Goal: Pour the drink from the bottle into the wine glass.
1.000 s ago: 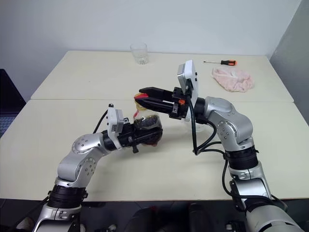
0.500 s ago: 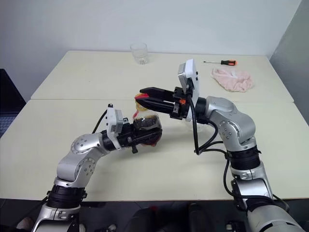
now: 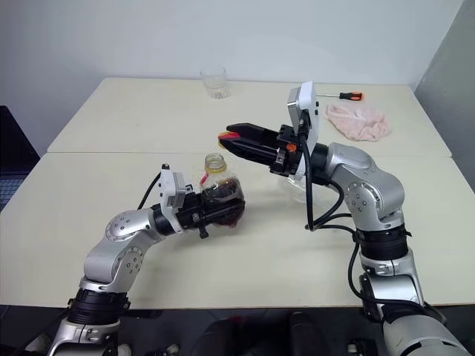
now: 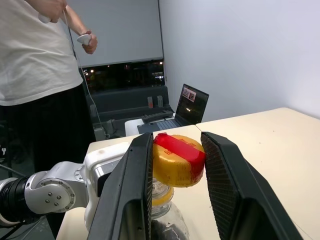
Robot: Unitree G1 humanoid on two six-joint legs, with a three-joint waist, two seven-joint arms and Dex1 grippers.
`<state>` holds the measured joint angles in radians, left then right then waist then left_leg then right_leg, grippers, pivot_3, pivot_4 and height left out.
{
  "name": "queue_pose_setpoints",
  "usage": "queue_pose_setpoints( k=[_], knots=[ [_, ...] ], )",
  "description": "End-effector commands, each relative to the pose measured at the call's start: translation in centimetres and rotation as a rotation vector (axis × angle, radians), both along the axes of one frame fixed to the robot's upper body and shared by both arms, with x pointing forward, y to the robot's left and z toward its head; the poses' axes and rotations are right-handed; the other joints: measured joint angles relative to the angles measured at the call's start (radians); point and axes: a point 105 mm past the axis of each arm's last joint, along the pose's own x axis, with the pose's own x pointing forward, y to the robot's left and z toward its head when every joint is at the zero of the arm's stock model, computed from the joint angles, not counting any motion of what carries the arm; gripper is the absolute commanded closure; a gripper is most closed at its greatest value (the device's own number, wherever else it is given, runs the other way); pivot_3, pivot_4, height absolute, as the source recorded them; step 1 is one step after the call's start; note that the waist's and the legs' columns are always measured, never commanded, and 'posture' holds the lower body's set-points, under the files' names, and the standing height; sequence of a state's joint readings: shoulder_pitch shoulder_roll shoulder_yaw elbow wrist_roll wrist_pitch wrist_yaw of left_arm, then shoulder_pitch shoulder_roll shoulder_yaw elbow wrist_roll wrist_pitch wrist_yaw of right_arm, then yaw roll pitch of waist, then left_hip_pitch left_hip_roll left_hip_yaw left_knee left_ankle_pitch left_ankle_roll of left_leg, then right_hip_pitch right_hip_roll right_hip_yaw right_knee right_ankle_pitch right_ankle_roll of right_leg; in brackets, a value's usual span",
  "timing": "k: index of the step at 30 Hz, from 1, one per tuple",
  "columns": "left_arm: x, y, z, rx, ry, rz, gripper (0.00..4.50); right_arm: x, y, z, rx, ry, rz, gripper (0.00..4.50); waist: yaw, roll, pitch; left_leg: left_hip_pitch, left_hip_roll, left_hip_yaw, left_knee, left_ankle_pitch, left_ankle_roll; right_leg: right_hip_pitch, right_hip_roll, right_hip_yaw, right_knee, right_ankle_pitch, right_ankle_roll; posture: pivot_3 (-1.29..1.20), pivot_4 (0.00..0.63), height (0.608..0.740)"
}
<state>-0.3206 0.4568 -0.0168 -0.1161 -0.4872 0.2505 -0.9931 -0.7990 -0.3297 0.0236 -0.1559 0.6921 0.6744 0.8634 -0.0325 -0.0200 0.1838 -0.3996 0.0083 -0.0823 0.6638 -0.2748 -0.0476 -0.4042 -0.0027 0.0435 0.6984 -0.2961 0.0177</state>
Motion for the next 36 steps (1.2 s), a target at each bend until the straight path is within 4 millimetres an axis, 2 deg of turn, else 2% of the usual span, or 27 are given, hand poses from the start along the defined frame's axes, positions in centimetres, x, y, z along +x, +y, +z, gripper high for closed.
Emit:
queue_pose_setpoints(
  k=[1,10,19,22,30,36],
  knots=[
    [0.0,0.4,1.9,-0.018,-0.086,0.013,2.8,-0.9,-0.2,1.5,0.029,-0.066,0.006,3.33,0.0,0.0,0.0,0.0,0.0,0.0,0.0,0.0,0.0,0.0,0.0,0.0,0.0,0.0,0.0,0.0,0.15,0.74],
    [0.7,2.0,2.9,-0.033,-0.111,0.13,2.8,-0.2,-2.9,0.2,-0.012,-0.085,-0.207,3.33,0.001,0.0,0.0,0.0,0.0,0.0,0.0,0.0,0.0,0.0,0.0,0.0,0.0,0.0,0.0,0.0,0.15,0.74],
    [2.0,3.3,3.9,-0.07,-0.144,0.266,2.8,1.0,-6.9,-1.8,-0.034,-0.083,-0.513,3.33,0.001,0.0,0.0,0.0,0.0,0.0,0.0,0.0,0.0,0.0,0.0,0.0,0.0,0.0,0.0,0.0,0.15,0.74],
    [1.9,3.1,3.9,-0.077,-0.142,0.273,2.8,0.8,-7.7,-2.3,-0.039,-0.073,-0.562,3.33,0.001,0.0,0.0,0.0,0.0,0.001,0.0,0.0,0.0,0.0,0.0,0.001,0.0,0.0,0.0,0.0,0.15,0.74],
    [1.1,2.7,3.3,-0.092,-0.114,0.273,2.8,-1.4,-11.8,-4.3,-0.057,-0.006,-0.794,3.33,0.004,0.0,0.0,0.0,0.0,0.001,-0.001,0.0,0.0,0.0,0.0,0.001,-0.001,0.0,0.0,0.0,0.15,0.74],
    [1.0,2.3,3.1,-0.101,-0.101,0.264,2.8,-1.3,-14.6,-5.3,-0.072,-0.011,-1.008,3.33,0.002,0.0,0.0,0.0,0.0,0.002,0.0,0.0,0.0,0.001,0.001,0.001,0.0,0.0,0.0,0.0,0.15,0.74]
  ],
)
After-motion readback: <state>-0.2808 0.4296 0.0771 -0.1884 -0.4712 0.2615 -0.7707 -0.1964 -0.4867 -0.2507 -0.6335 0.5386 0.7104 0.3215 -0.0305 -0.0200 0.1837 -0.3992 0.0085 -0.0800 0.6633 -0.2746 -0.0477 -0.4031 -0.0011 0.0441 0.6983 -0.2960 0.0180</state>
